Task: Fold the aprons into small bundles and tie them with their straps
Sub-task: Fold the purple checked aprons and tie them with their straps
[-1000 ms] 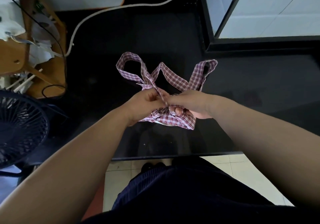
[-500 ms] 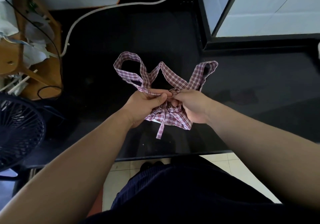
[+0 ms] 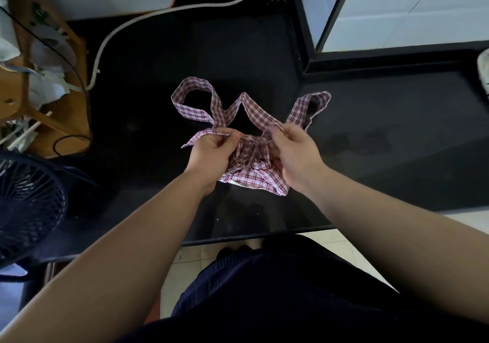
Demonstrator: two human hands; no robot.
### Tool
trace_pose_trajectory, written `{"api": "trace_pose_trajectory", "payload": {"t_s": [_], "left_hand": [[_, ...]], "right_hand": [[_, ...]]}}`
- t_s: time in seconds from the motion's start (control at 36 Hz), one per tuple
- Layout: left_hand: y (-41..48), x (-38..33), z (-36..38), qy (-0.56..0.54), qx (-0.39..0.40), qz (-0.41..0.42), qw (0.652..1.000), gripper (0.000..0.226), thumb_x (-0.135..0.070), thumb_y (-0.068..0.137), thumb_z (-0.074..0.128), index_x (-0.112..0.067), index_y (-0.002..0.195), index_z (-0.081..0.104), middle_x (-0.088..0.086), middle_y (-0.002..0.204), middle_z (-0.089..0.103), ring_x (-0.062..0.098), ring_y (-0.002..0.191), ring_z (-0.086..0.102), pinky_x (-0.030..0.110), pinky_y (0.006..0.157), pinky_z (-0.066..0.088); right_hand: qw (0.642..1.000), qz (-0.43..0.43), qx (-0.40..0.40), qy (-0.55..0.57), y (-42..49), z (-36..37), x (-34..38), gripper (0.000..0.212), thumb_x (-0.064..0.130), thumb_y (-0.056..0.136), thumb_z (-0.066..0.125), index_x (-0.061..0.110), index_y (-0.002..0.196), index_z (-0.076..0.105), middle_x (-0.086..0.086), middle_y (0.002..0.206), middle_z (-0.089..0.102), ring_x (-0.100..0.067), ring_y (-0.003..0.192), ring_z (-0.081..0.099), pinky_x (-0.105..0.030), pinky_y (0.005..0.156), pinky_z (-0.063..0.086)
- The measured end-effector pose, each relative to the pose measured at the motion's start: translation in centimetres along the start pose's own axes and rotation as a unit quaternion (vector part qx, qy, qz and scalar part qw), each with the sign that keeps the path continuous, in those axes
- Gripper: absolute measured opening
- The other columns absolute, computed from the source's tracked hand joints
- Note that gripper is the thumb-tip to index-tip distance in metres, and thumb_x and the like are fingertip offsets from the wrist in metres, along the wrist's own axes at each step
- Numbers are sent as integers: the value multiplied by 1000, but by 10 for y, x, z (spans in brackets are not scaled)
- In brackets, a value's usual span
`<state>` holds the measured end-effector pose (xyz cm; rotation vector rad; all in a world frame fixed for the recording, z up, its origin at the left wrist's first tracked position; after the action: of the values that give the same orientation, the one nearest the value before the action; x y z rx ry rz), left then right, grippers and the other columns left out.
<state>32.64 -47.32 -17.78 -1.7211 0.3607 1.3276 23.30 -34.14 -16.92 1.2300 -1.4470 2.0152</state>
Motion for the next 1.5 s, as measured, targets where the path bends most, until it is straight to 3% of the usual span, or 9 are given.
{"api": "trace_pose_trajectory", "payload": {"t_s": [0.11, 0.25, 0.36, 0.56, 0.69, 0.78, 0.97, 1.25, 1.5], "left_hand": [[3, 2, -6, 45, -42, 11, 998, 17, -27, 97, 57, -25, 84, 67, 4, 89, 75, 21, 91, 71, 44, 90, 55], [-4, -9, -9, 152, -78, 52, 984, 15, -35, 97, 54, -34, 84, 61, 8, 89, 72, 26, 88, 69, 48, 83, 56], [-9, -14, -7, 201, -85, 67, 974, 18, -38, 97, 53, -34, 81, 60, 21, 93, 70, 39, 90, 66, 55, 76, 54], [-6, -18, 3, 209, -54, 71, 974, 24, -33, 100, 47, -15, 102, 63, -3, 85, 66, 21, 85, 66, 45, 83, 55], [-3, -17, 0, 230, -61, 70, 969, 31, -33, 102, 44, -8, 100, 62, -14, 80, 56, 12, 76, 60, 41, 76, 52], [-2, -16, -2, 219, -60, 63, 972, 25, -33, 101, 44, -14, 103, 61, -10, 84, 62, 16, 86, 63, 38, 80, 54], [0, -16, -11, 262, -119, 51, 956, 29, -37, 102, 41, -14, 104, 60, 0, 94, 67, 15, 85, 62, 28, 69, 49], [-6, -16, -20, 235, -163, 69, 956, 18, -29, 104, 40, -16, 100, 52, -9, 76, 55, 5, 68, 51, 26, 57, 40], [2, -12, -35, 282, -172, 21, 944, 28, -32, 100, 50, -10, 103, 66, 2, 91, 62, 15, 82, 54, 21, 59, 37]], "right_hand": [[989, -27, -114, -96, -1, -32, -13, 15, 20, 100, 40, 17, 93, 53, -6, 92, 67, -23, 85, 68, -49, 81, 57], [982, -19, -151, -110, -6, -40, -15, 31, 36, 102, 33, 18, 88, 54, -10, 93, 66, -26, 89, 66, -49, 83, 55], [963, -71, -56, -252, -16, -22, -1, 44, 48, 96, 45, 7, 99, 63, -10, 91, 69, -27, 86, 66, -45, 80, 55], [938, -31, 61, -340, -22, -14, -8, 32, 30, 88, 67, 5, 73, 53, 0, 54, 45, -11, 45, 41, -25, 44, 34], [918, 18, 127, -375, -23, -6, -9, 36, 28, 91, 63, -8, 92, 56, -26, 95, 64, -36, 84, 64, -51, 84, 54], [924, 31, 145, -352, -24, -5, -10, 35, 27, 95, 57, -6, 106, 58, -26, 108, 64, -32, 84, 61, -38, 82, 53], [893, -59, 63, -441, -22, -22, 0, 30, 24, 101, 39, 8, 76, 46, -4, 68, 48, -17, 62, 45, -29, 53, 34], [880, -69, 16, -469, -25, -50, -9, 32, 21, 102, 37, 14, 71, 40, -2, 68, 44, -12, 59, 40, -24, 50, 29], [893, -51, -41, -446, -17, -60, -9, 26, 21, 99, 45, 13, 75, 42, -8, 82, 56, -26, 81, 59, -34, 60, 44]]}}
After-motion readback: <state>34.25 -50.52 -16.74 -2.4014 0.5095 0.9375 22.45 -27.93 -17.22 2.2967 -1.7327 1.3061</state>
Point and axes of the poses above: each hand's wrist, its own y-axis towards the middle knuckle, its own z-axis out of the palm, x = y × z, the point moved 8 cm from there along y, towards the middle knuckle
